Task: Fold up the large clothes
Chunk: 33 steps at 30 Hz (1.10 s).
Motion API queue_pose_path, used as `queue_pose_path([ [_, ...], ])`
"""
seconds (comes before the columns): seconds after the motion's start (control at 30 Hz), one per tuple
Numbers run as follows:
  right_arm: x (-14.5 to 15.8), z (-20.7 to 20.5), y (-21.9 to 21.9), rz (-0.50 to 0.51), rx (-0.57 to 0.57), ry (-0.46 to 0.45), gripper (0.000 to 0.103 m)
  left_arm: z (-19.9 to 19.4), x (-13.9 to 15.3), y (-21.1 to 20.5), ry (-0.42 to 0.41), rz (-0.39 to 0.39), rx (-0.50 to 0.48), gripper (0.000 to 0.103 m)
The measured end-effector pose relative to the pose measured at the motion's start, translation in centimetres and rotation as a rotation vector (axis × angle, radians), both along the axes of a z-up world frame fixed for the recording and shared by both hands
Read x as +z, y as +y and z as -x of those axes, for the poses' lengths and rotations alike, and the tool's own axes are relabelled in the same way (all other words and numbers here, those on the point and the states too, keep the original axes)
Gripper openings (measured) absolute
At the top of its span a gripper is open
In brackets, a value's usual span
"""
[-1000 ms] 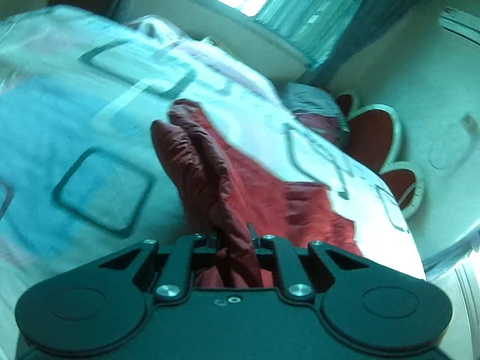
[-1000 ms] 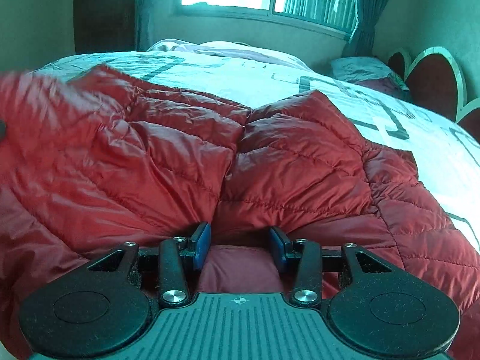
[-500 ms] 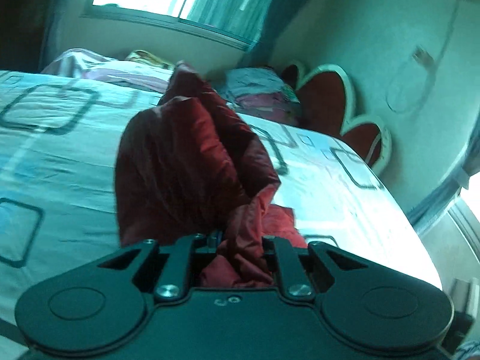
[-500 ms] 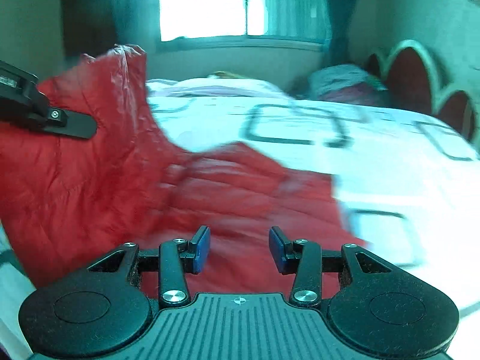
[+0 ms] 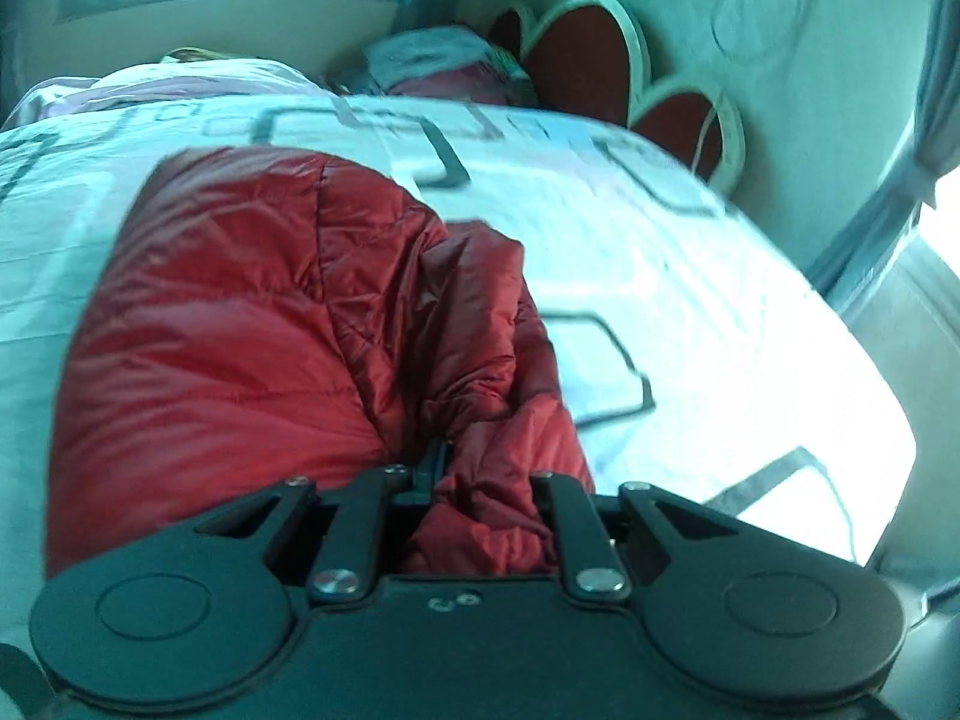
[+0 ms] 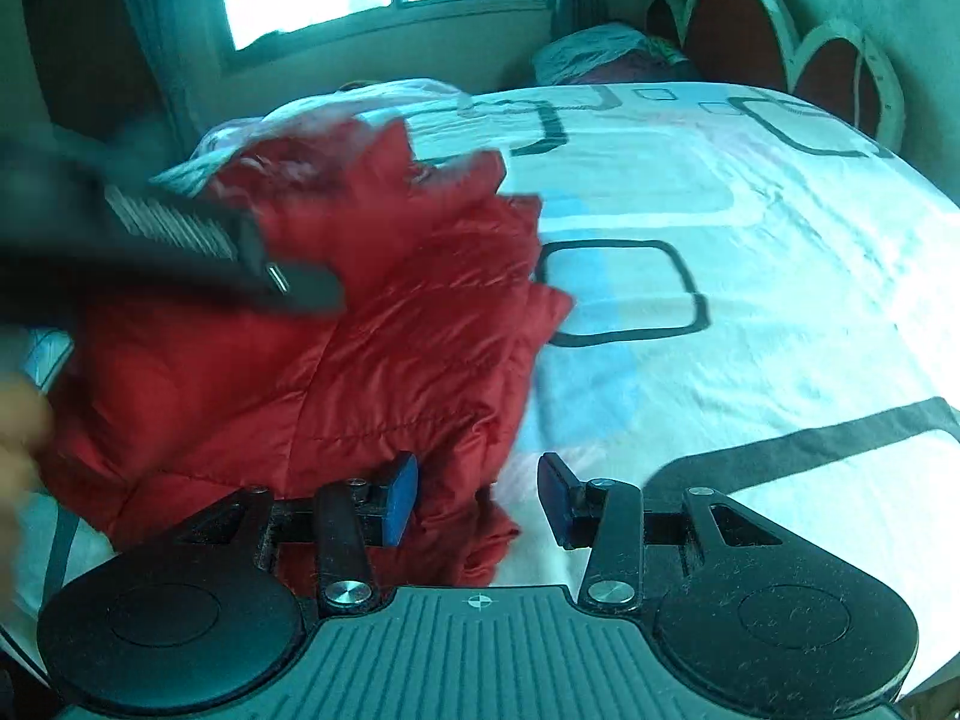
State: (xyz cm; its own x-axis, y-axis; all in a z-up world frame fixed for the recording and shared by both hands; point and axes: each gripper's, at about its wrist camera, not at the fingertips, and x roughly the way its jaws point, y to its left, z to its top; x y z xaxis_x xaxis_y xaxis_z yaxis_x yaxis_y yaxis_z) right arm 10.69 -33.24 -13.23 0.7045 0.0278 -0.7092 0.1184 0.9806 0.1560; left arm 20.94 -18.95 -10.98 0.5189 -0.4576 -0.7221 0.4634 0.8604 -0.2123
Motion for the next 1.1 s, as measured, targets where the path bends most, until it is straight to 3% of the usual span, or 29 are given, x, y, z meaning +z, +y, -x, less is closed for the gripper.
queue_pose_path([
  [0.1,0.7,0.4,-1.4,0.009,-0.019,-0.007,0.043,0.4,0.4,-0.3,-0.013,-0.003,-0.024,0.035],
  [0.17,1.3,0.7,-2.1,0.023,-0.038,-0.017,0.043,0.5,1.2,0.5,0.009,0.040,-0.040,0.066],
  [0.23,1.7,0.6,-3.1,0.011,-0.063,-0.026,0.043,0.9,2.5,1.3,0.006,0.088,-0.049,0.073],
  [0.33,3.2,0.8,-4.3,-0.015,-0.098,-0.053,0.043,1.5,4.6,2.6,-0.025,0.123,-0.060,0.073],
  [0.43,4.8,0.6,-4.8,-0.069,-0.113,-0.091,0.043,2.0,6.2,5.5,-0.083,0.149,-0.006,0.073],
  [0.57,6.9,0.0,-3.7,-0.178,-0.066,-0.125,0.043,1.7,6.2,10.3,-0.176,0.069,0.167,0.070],
  [0.7,7.5,-0.9,-1.0,-0.243,0.015,-0.121,0.044,0.6,3.8,14.0,-0.159,-0.023,0.294,0.066],
  [0.83,5.9,-1.6,1.5,-0.227,0.071,-0.044,0.057,0.1,1.4,14.4,-0.113,-0.021,0.268,0.047],
  [0.9,4.8,-1.4,1.9,-0.217,0.065,-0.003,0.056,0.4,0.6,13.6,-0.111,-0.028,0.229,0.036],
  [0.93,4.3,-1.2,1.9,-0.214,0.059,0.009,0.052,0.2,0.4,13.2,-0.093,-0.013,0.213,0.029],
  [0.97,4.1,-0.9,1.9,-0.210,0.057,0.020,0.033,0.4,0.4,13.3,-0.086,-0.007,0.205,0.028],
  [1.03,3.6,-0.3,1.7,-0.194,0.035,0.030,0.022,0.5,0.1,12.5,-0.107,-0.031,0.174,0.026],
  [1.07,3.5,0.0,1.5,-0.181,0.025,0.030,0.010,0.6,0.1,12.2,-0.117,-0.041,0.157,0.026],
  [1.1,3.4,0.3,1.3,-0.163,0.005,0.028,0.007,0.7,0.0,12.0,-0.123,-0.046,0.138,0.026],
])
